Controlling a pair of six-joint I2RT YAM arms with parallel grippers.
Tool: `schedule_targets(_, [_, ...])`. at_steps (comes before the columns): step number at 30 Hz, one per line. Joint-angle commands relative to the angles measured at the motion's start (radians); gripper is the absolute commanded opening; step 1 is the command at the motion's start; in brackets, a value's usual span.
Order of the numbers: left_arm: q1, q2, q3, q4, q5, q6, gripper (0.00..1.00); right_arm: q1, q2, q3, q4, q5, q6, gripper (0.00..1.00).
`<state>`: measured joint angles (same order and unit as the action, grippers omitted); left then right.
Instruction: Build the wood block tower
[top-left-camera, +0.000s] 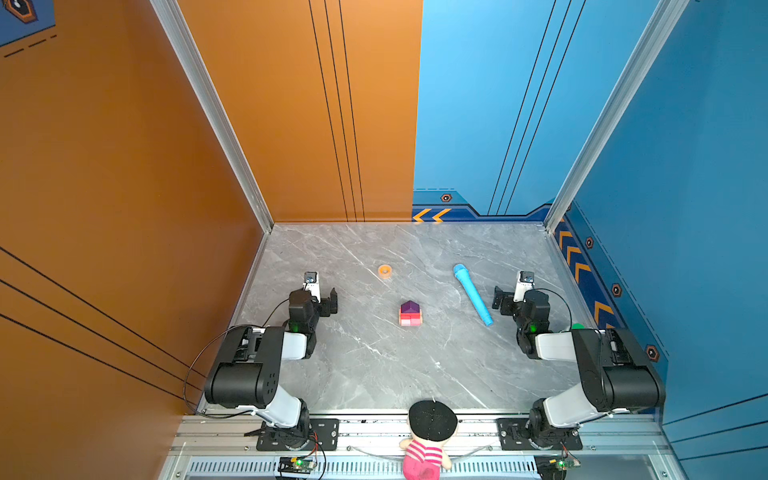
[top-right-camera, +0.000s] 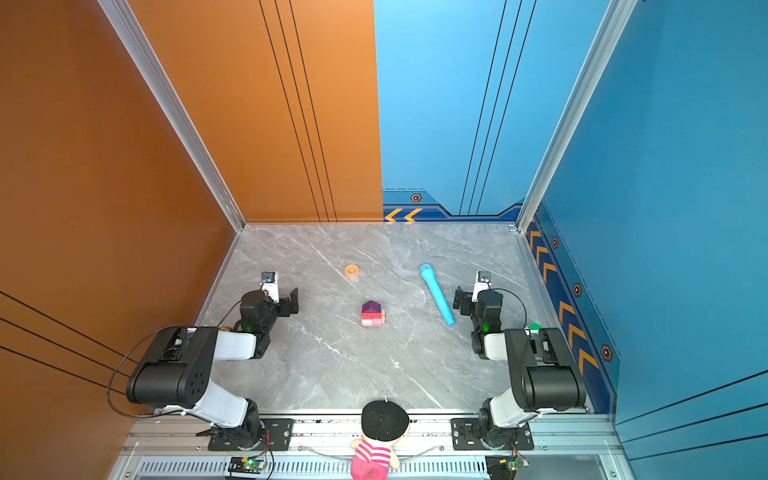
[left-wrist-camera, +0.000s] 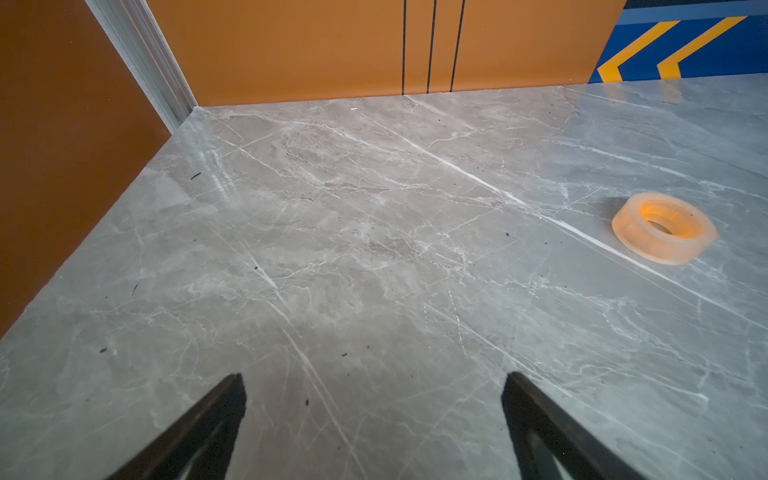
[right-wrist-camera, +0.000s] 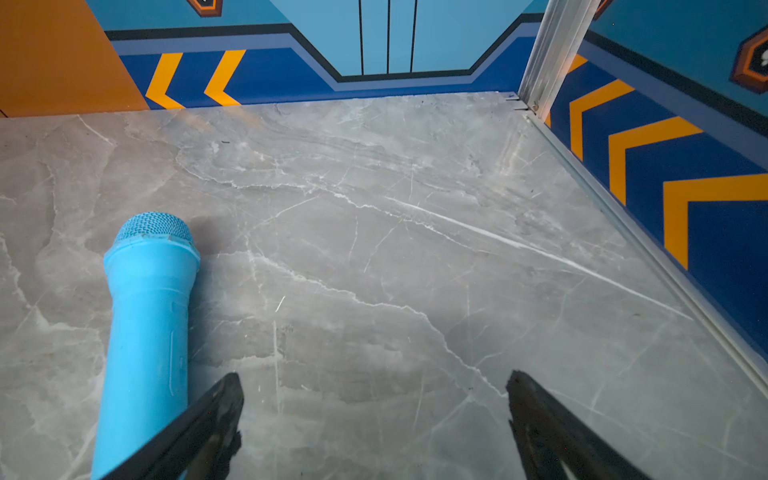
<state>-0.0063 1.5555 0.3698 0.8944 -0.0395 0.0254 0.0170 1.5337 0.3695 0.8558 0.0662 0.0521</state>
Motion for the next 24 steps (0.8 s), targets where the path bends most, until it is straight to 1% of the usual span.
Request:
schedule_targets(1, [0.006,0.004,0.016,0.005,0.021,-0.013,0.98,0.002,-0.003,0.016,-0.003,0.027,0.003,1.00])
schedule_targets(24, [0.006,0.002,0.017,0.005,0.020,-0.013,0.98,0.001,-0.004,0.019,-0.007,0.029,0.001,1.00])
